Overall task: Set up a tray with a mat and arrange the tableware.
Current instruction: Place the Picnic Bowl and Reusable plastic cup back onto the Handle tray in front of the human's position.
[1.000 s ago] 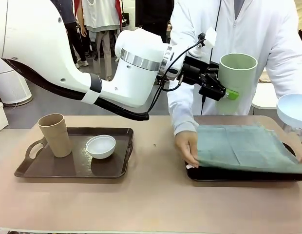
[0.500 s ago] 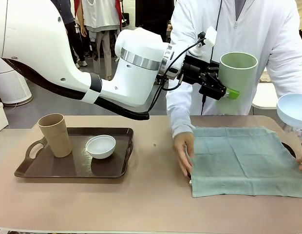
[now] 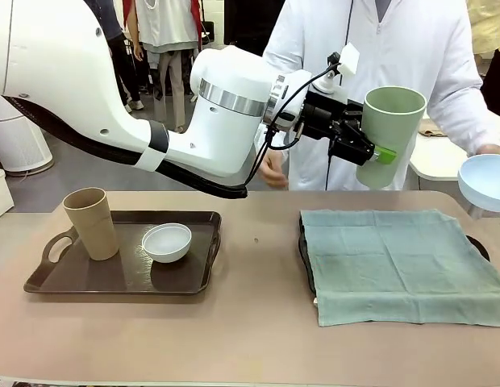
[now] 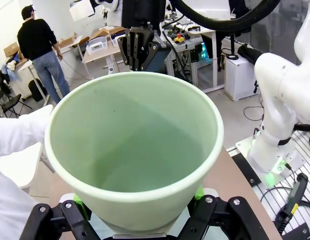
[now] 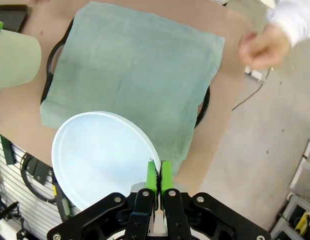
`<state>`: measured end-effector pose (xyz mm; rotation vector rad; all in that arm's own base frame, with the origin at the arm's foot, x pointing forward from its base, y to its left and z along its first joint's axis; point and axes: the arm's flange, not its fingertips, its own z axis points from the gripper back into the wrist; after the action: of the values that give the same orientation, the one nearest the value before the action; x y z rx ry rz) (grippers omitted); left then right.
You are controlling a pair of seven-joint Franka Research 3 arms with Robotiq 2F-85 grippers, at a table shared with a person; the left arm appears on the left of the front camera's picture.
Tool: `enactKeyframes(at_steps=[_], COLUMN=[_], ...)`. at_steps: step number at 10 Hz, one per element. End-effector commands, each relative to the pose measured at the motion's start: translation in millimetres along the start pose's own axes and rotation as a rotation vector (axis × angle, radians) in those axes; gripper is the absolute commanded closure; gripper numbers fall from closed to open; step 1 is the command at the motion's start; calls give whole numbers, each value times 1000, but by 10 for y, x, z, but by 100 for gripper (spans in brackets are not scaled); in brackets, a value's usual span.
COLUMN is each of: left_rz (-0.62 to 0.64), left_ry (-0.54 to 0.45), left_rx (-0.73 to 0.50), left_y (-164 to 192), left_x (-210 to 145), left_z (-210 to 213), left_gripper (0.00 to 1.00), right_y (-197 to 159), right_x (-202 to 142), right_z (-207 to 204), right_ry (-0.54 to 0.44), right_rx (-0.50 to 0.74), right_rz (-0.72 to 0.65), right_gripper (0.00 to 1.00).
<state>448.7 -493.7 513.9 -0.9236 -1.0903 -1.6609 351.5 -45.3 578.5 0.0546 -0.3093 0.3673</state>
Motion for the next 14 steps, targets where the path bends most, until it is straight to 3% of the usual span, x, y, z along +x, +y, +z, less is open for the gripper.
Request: enactKeyframes(at_steps=[1, 12, 13, 14], left_rz=[-6, -6, -6, 0], left_ry=[-7, -7, -7, 0], left_rx=[-9, -9, -9, 0], left_y=[-17, -17, -17, 0], left_x=[34, 34, 34, 0], left_z=[15, 15, 15, 0], left_gripper=[73, 73, 73, 14], right_y=[-2, -2, 0, -28], right_x=[10, 10, 0, 29], right_z=[-26, -26, 0, -129], right_ry=[-17, -17, 0, 2], right_rx=[4, 4, 0, 41], right_rz=[-3, -3, 0, 44], right_gripper=[100, 100, 96, 96])
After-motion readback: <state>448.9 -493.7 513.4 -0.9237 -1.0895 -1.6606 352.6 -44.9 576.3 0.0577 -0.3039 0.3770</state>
